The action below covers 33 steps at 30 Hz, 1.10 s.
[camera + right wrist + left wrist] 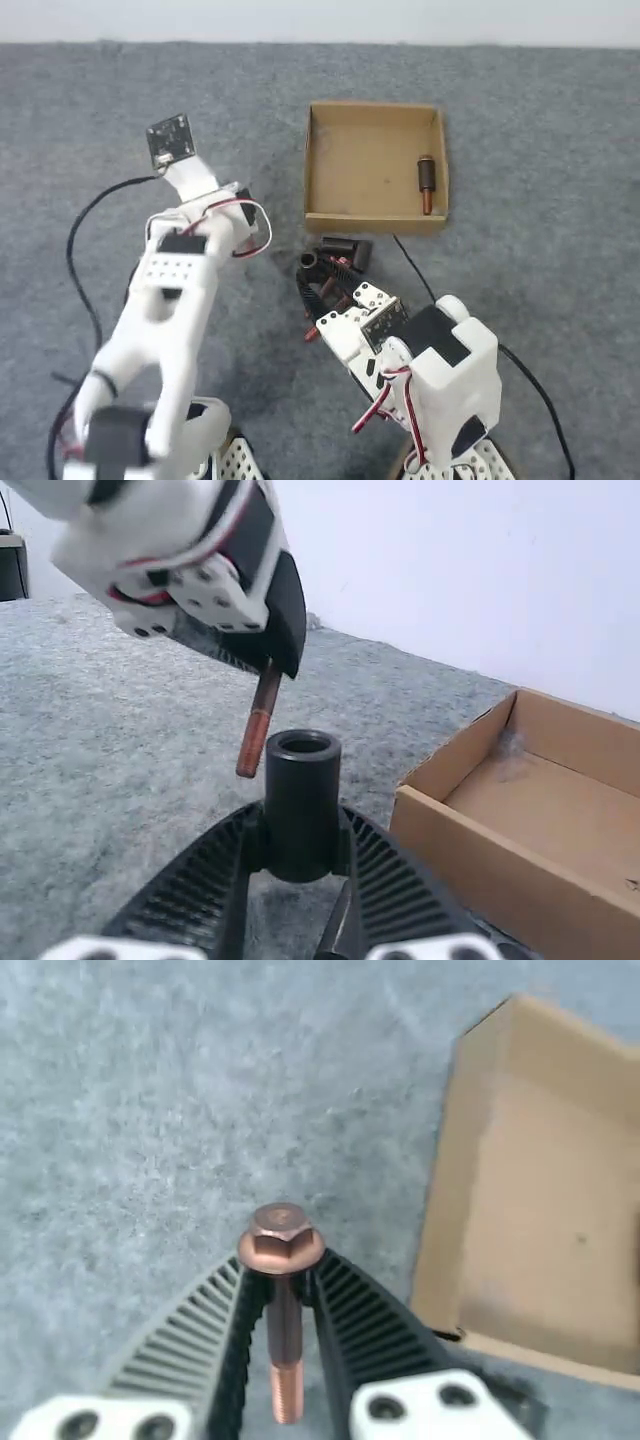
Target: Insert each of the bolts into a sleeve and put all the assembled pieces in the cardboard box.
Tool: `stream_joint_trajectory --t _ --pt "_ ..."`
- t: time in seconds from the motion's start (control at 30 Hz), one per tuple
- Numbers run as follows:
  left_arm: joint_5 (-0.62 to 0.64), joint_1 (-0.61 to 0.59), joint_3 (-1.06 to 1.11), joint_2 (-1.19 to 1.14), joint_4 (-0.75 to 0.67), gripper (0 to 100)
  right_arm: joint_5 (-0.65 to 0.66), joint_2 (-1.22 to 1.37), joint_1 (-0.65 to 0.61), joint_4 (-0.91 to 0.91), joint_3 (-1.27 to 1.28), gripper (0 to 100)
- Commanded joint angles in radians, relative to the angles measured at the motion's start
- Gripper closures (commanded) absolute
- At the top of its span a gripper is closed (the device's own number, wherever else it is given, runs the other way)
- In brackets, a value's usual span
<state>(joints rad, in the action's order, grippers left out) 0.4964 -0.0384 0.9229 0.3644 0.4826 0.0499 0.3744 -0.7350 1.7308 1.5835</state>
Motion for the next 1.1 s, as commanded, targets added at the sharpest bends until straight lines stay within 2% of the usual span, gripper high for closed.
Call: stream_joint_trajectory --t 0.0,0.4,0.6,0.87,1.07 --pt "-0.012 0.035 0.042 0.267 -0.035 99 0.009 -0.019 -0.007 0.012 0.025 99.1" --pt "-0.017 0.196 0.131 0.566 -0.035 99 0.009 -0.019 -0.007 0.012 0.025 99.1" --pt "-0.18 0.279 0.219 0.704 -0.035 99 0.009 -0.019 -0.007 0.012 0.025 99.1" --pt "-0.178 0.359 0.291 0.845 -0.035 99 0.011 -0.019 -0.007 0.012 0.025 99.1" --pt "-0.178 0.364 0.309 0.853 -0.029 99 0.011 -0.019 -0.007 0.013 0.025 99.1"
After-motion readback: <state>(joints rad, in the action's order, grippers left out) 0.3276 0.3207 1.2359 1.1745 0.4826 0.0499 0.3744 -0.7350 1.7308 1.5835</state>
